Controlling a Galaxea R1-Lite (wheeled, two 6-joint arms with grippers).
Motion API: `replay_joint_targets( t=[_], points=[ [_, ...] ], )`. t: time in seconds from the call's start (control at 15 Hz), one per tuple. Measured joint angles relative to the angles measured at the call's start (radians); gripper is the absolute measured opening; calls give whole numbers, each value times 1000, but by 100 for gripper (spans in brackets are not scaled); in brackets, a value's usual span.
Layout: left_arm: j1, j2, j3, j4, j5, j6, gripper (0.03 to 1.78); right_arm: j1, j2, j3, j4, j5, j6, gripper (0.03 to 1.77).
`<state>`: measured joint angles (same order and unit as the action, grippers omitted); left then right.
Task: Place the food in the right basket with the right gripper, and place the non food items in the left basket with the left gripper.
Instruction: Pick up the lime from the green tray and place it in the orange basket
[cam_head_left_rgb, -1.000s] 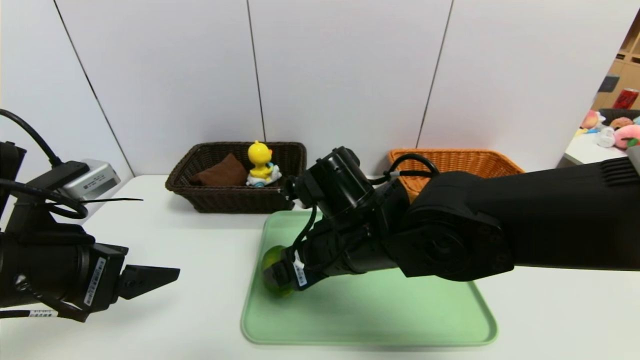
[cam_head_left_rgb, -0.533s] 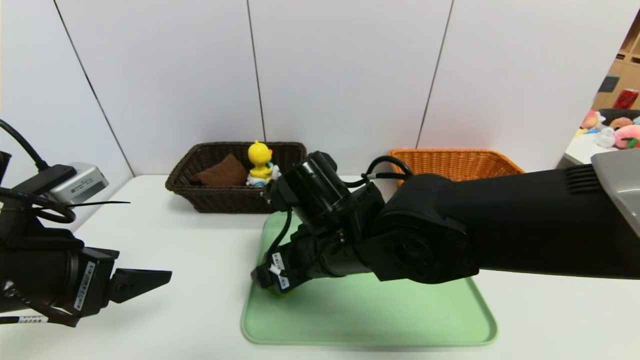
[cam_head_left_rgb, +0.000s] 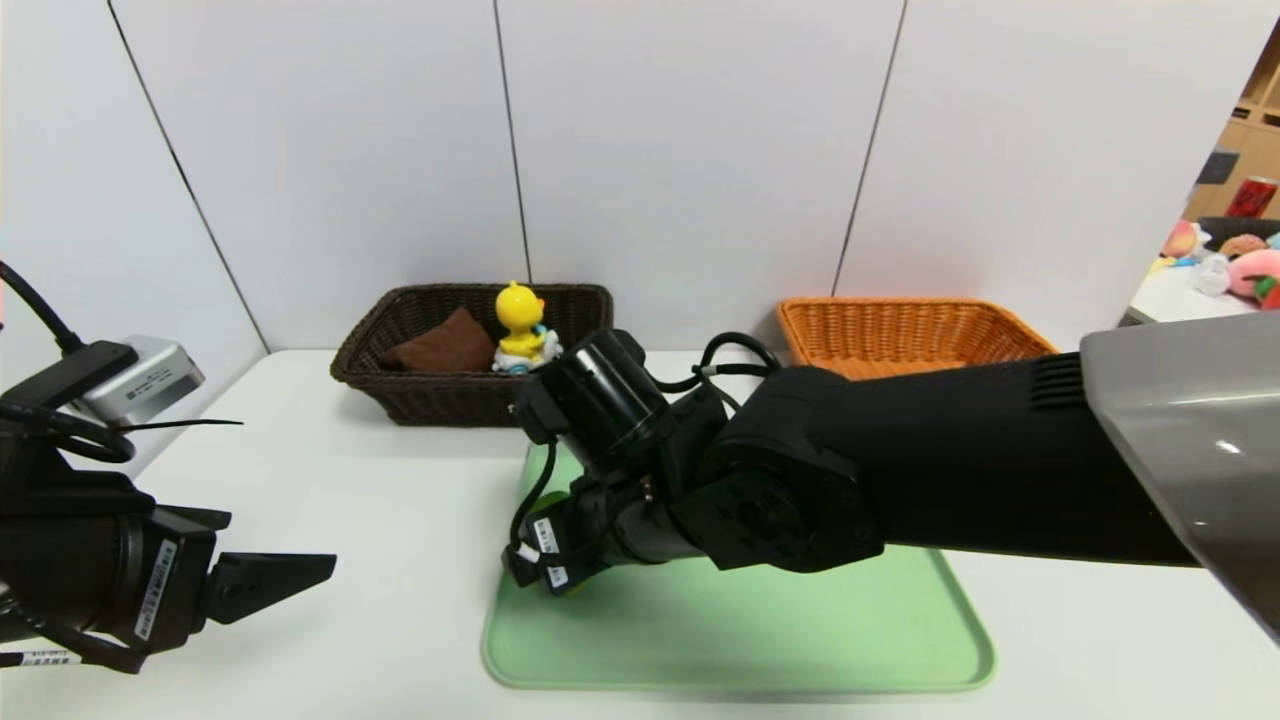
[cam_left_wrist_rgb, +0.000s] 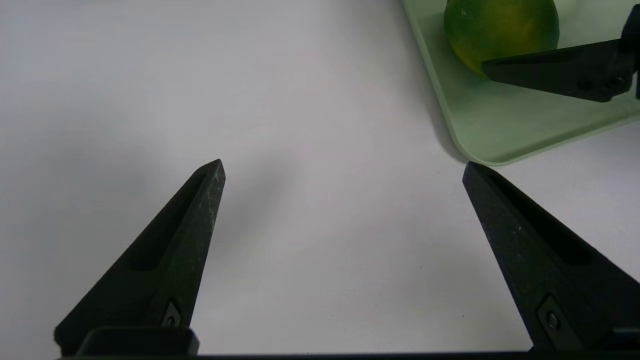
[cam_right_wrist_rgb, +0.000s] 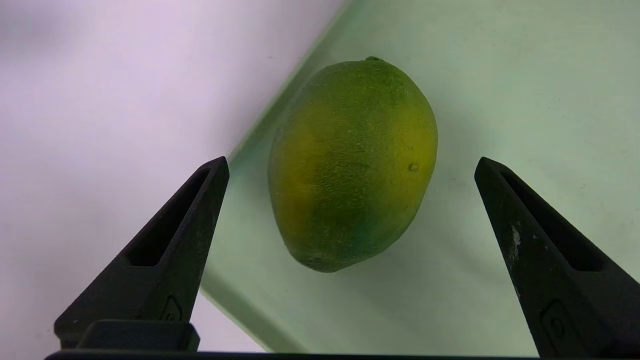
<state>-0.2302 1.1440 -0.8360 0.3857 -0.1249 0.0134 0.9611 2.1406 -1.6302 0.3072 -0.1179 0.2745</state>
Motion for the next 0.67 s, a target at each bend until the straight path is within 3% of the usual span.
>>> replay_joint_targets(
  t=[0.67],
  points=[
    [0, -7, 14, 0, -1, -17, 169, -9, 50, -26, -1, -1, -3, 170]
  ],
)
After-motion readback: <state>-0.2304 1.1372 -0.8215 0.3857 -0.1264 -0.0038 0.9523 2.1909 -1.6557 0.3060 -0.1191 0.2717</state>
